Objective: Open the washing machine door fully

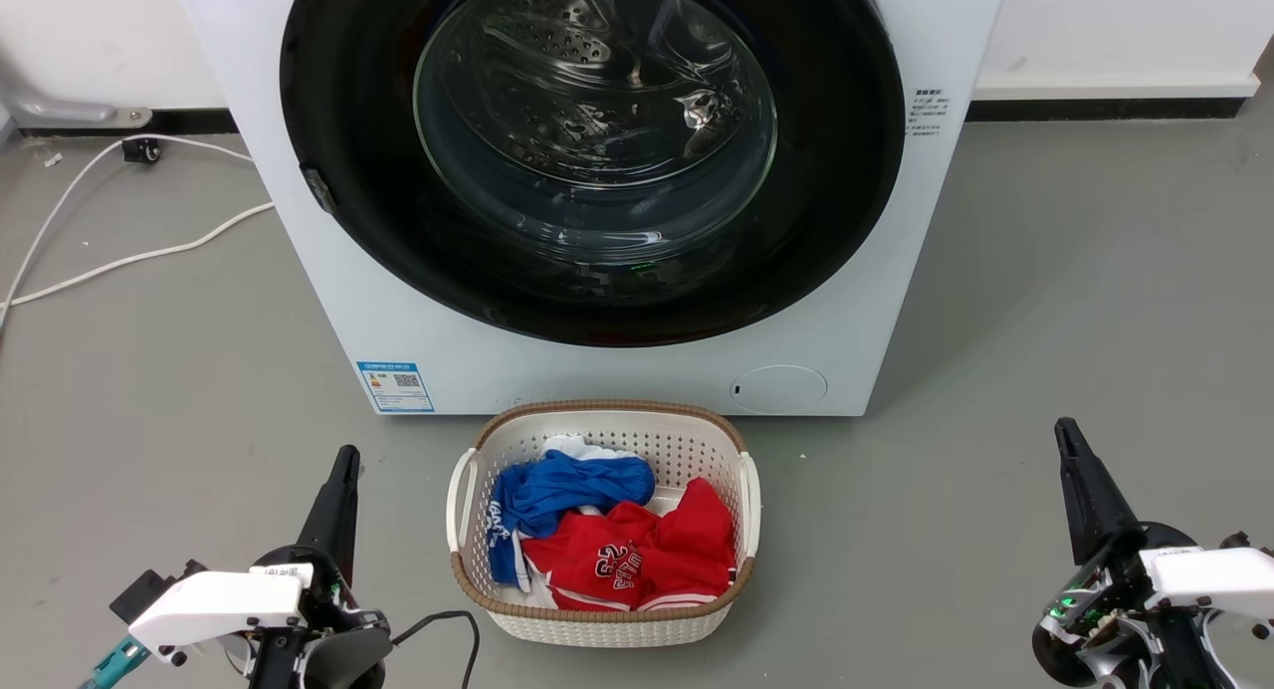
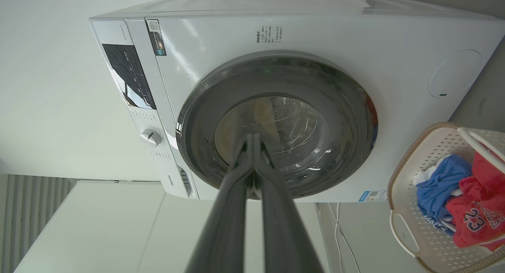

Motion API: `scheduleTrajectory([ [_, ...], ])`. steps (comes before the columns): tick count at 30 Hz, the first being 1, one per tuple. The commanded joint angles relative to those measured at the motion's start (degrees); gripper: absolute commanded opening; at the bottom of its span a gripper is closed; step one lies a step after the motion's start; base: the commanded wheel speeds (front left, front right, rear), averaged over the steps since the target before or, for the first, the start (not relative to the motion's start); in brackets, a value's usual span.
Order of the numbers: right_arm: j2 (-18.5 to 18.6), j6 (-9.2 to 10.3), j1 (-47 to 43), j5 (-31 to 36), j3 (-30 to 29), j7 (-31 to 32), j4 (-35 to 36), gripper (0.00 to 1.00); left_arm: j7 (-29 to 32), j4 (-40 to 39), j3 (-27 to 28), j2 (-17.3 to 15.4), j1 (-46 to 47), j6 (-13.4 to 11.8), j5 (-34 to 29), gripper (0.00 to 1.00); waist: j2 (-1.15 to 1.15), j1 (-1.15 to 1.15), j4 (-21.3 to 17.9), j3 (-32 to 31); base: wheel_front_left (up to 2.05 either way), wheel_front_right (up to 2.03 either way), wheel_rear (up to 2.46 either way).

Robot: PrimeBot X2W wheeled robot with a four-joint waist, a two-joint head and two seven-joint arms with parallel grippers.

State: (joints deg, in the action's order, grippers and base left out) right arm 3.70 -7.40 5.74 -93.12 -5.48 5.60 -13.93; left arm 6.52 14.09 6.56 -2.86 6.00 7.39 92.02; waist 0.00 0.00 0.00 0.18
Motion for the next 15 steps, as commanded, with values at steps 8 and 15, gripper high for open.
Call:
scheduleTrajectory([
  [8,-0.23,-0.17,0.76,0.46,-0.19,0.22,-0.09,0.00,-0.02,0.02,0.03,-0.04,0.51,0.18,0.23,0.00,0.00,0.00,0.00,0.00,0.00,0.00,0.00],
  [15,-0.12,0.00,0.11,0.18,-0.18,0.08,-0.03,1.00,0.00,0.02,-0.01,0.00,0.00,0.00,0.00,1.00,0.00,0.00,0.00,0.00,0.00,0.00,0.00],
])
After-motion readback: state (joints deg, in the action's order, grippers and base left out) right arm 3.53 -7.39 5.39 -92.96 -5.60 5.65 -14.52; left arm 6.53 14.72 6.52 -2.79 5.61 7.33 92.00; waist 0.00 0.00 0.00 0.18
